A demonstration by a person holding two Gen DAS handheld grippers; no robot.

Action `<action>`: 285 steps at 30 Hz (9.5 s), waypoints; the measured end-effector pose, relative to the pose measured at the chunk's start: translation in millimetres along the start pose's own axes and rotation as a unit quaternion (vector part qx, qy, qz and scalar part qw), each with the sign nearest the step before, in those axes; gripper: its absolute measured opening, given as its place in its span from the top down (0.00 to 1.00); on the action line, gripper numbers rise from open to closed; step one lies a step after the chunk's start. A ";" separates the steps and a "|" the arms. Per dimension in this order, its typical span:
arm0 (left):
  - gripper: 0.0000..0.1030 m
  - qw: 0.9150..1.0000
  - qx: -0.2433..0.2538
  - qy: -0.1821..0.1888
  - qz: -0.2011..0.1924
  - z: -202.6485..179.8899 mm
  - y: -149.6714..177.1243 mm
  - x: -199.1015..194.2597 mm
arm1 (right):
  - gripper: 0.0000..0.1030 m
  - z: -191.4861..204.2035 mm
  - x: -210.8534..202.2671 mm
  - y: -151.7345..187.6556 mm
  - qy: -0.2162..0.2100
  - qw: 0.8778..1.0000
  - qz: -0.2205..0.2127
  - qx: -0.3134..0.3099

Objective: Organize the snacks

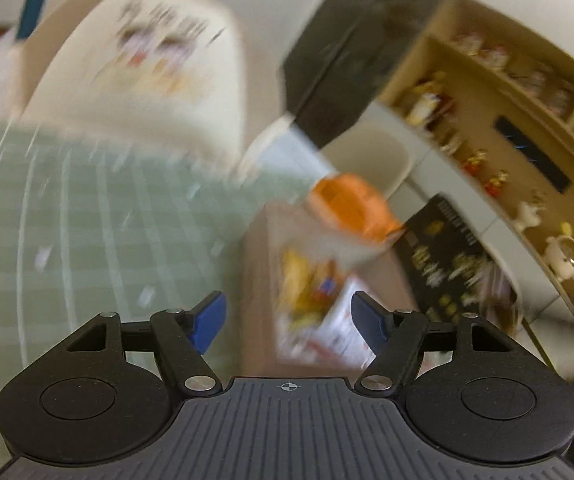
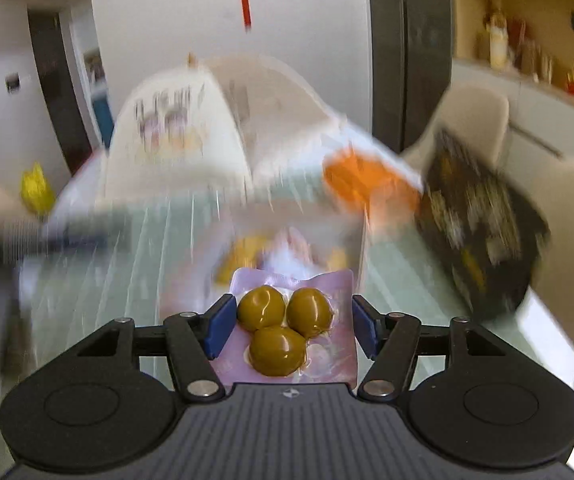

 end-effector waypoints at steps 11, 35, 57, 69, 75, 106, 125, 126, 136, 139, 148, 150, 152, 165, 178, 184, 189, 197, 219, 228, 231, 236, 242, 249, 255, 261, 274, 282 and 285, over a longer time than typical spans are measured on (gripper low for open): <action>0.30 0.988 0.106 -0.004 0.114 7.3 75.3 -45.2 | 0.24 -15.7 42.7 10.6 -0.019 0.995 0.093 0.032; 0.37 0.956 0.209 0.001 0.206 -39.4 148.1 -42.7 | 0.25 28.8 -6.8 127.4 -0.039 0.984 0.171 -0.035; 0.39 0.963 0.152 -0.108 0.194 9.6 134.2 -58.5 | 0.41 103.4 86.5 116.0 -0.031 0.975 0.169 -0.140; 0.43 0.973 0.117 0.003 0.197 3.6 125.6 -23.8 | 0.62 31.5 -17.9 139.0 -0.107 0.973 0.203 -0.008; 0.46 0.971 0.114 0.039 0.208 -3.0 122.3 -7.3 | 0.79 41.9 -4.6 164.7 -0.100 0.965 0.241 0.020; 0.77 0.983 0.059 0.036 0.169 7.6 130.8 -42.6 | 0.40 64.3 -9.4 171.4 -0.083 0.983 0.152 -0.068; 0.77 0.985 0.068 -0.043 0.155 10.5 125.4 -53.4 | 0.28 48.1 65.9 132.1 0.002 0.988 0.141 -0.070; 0.77 0.985 0.068 -0.042 0.155 11.2 125.6 -53.0 | 0.37 50.0 64.8 132.3 0.003 0.987 0.144 -0.070; 0.77 0.987 0.054 -0.018 0.151 17.1 127.4 -46.0 | 0.43 67.4 13.5 134.7 -0.048 0.984 0.156 -0.075; 0.78 0.989 0.047 0.017 0.139 13.0 122.6 -51.7 | 0.43 59.3 -0.1 135.5 -0.044 0.985 0.155 -0.061; 0.84 0.984 0.051 0.163 0.050 -58.3 16.2 -52.1 | 0.43 21.6 -32.3 124.0 -0.015 0.992 0.127 0.003; 0.84 0.981 0.043 0.186 0.010 -77.2 -22.6 -44.1 | 0.43 17.4 -37.8 118.8 -0.014 0.993 0.116 0.011; 0.83 0.981 0.033 0.189 -0.021 -86.2 -51.1 -33.0 | 0.43 17.2 -42.2 114.3 -0.004 0.994 0.107 0.008; 0.79 0.990 0.027 0.076 0.112 -15.6 49.8 19.8 | 0.43 7.7 -18.2 139.7 0.006 0.989 0.149 0.006; 0.79 0.986 0.028 0.020 0.165 12.3 104.1 -37.0 | 0.26 50.2 19.9 105.6 0.008 0.988 0.079 -0.131; 0.79 0.971 0.084 0.054 0.216 -20.9 142.2 -38.7 | 0.21 31.0 72.3 99.6 0.018 0.981 0.110 -0.160; 0.79 0.969 0.109 0.043 0.219 -30.2 151.2 -41.3 | 0.30 26.0 72.1 101.2 0.002 0.983 0.141 -0.116; 0.79 0.970 0.130 0.034 0.205 -46.2 150.0 -40.3 | 0.42 -21.5 17.7 131.9 0.046 0.984 0.162 -0.054; 0.38 0.906 0.392 -0.052 0.152 -123.1 183.3 -1.2 | 0.34 -51.2 -9.3 157.5 0.068 0.982 0.163 0.065; 0.32 0.933 0.311 -0.106 0.146 -60.7 141.4 -13.1 | 0.31 -4.9 6.9 154.0 0.024 0.988 0.151 0.030; 0.29 0.935 0.304 -0.078 0.166 -58.1 141.8 -11.5 | 0.29 3.5 10.7 153.5 0.023 0.989 0.148 0.013; 0.26 0.925 0.327 -0.079 0.175 -64.8 153.0 -6.3 | 0.23 -4.9 10.9 153.8 0.018 0.989 0.144 0.016; 0.27 0.942 0.265 -0.099 0.178 -45.1 142.5 -5.4 | 0.12 0.3 9.3 162.6 0.024 0.991 0.134 -0.009; 0.26 0.949 0.243 -0.096 0.176 -43.1 133.7 2.4 | 0.00 15.0 16.8 167.3 0.028 0.987 0.147 -0.055; 0.26 0.948 0.251 -0.099 0.171 -43.9 139.7 -1.2 | 0.09 2.8 -5.0 160.5 0.027 0.986 0.150 -0.059; 0.26 0.951 0.244 -0.100 0.158 -43.9 142.5 -3.1 | 0.09 10.2 -21.4 151.0 0.029 0.995 0.079 -0.049; 0.26 0.956 0.227 -0.092 0.160 -40.9 142.3 -8.5 | 0.27 17.7 19.9 161.4 0.011 0.989 0.129 -0.067; 0.26 0.957 0.223 -0.093 0.162 -40.5 141.2 -8.1 | 0.38 29.5 -17.0 138.7 -0.006 0.991 0.113 -0.074; 0.26 0.955 0.231 -0.093 0.161 -41.2 142.4 -7.8 | 0.39 21.8 -24.4 129.2 -0.011 0.993 0.108 -0.051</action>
Point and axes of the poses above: each gripper's, at about its wrist camera, not at the fingertips, and x roughly the way its jaws point, z to its left, y to its underside, the point moved 1 cm from there along x, roughly the way its jaws point, and after that the axes turned 1 degree about -z, right-handed, at the moved point
